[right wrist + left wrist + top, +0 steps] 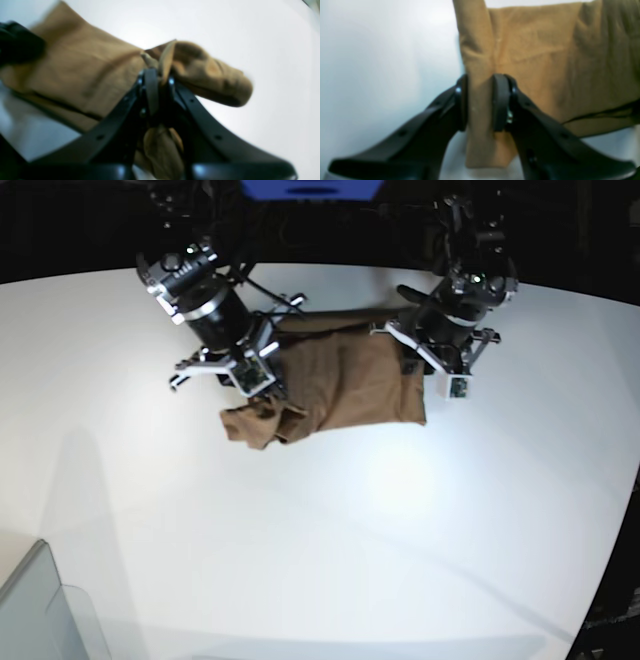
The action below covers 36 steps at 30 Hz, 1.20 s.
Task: Layout the t-shirt on the table in an organized manner, then fold the t-shirt properly
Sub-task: 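Fold the strip end with the left gripper over toward the right gripper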
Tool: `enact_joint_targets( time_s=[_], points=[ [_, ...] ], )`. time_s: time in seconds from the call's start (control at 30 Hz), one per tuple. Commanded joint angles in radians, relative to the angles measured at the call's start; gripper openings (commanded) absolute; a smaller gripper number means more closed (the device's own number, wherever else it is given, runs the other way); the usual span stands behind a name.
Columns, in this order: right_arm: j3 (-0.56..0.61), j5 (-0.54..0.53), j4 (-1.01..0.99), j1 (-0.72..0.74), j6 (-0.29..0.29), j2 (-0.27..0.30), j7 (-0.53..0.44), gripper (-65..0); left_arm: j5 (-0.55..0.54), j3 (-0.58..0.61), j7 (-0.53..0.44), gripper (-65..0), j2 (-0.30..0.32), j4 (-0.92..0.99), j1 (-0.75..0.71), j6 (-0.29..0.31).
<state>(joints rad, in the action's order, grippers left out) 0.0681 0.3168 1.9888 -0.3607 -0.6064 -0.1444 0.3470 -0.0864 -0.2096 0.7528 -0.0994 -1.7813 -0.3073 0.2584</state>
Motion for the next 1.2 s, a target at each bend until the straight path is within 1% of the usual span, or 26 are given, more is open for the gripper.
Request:
enact_joint_targets(
  time_s=[0.0, 0.17, 0.33, 0.57, 0.77, 0.97, 1.03, 1.1, 1.17],
  points=[
    [0.026, -0.015, 0.022, 0.004, -0.002, -0.004, -0.033, -65.0, -0.008, 0.002, -0.025, -49.8, -0.003, -0.018, 0.006, 0.003],
    [0.134, -0.014, 0.005, 0.050, -0.002, -0.004, -0.029, -65.0, -0.008, 0.002, -0.025, -49.8, -0.001, -0.012, 0.001, 0.003],
    [0.180, -0.014, -0.122, 0.110, -0.002, -0.004, -0.029, -65.0, -0.008, 0.002, -0.025, -49.8, -0.001, -0.018, 0.001, 0.003],
    [0.180, -0.014, -0.265, 0.139, -0.002, -0.004, -0.035, -65.0, -0.008, 0.002, -0.025, -49.8, -0.001, -0.018, 0.000, 0.003],
    [0.178, -0.015, -0.423, 0.197, -0.002, -0.004, -0.035, -65.0, -0.008, -0.004, -0.025, -49.8, -0.001, -0.018, -0.006, 0.003],
    [0.167, -0.017, -0.509, 0.234, 0.000, -0.004, -0.035, -65.0, -0.008, -0.011, -0.025, -49.8, 0.007, -0.019, -0.008, 0.003],
    [0.144, -0.017, -0.527, 0.245, 0.000, -0.004, -0.035, -65.0, -0.008, -0.017, -0.025, -49.8, 0.008, -0.019, -0.016, 0.003],
    [0.128, -0.017, -0.541, 0.256, 0.000, -0.004, -0.035, -65.0, -0.036, -0.046, -0.023, -49.8, 0.007, -0.033, -0.019, 0.005],
    [0.114, -0.017, -0.555, 0.262, 0.000, -0.004, -0.035, -65.0, -0.105, -0.081, -0.017, -49.8, 0.007, -0.051, -0.019, 0.005]
  ],
)
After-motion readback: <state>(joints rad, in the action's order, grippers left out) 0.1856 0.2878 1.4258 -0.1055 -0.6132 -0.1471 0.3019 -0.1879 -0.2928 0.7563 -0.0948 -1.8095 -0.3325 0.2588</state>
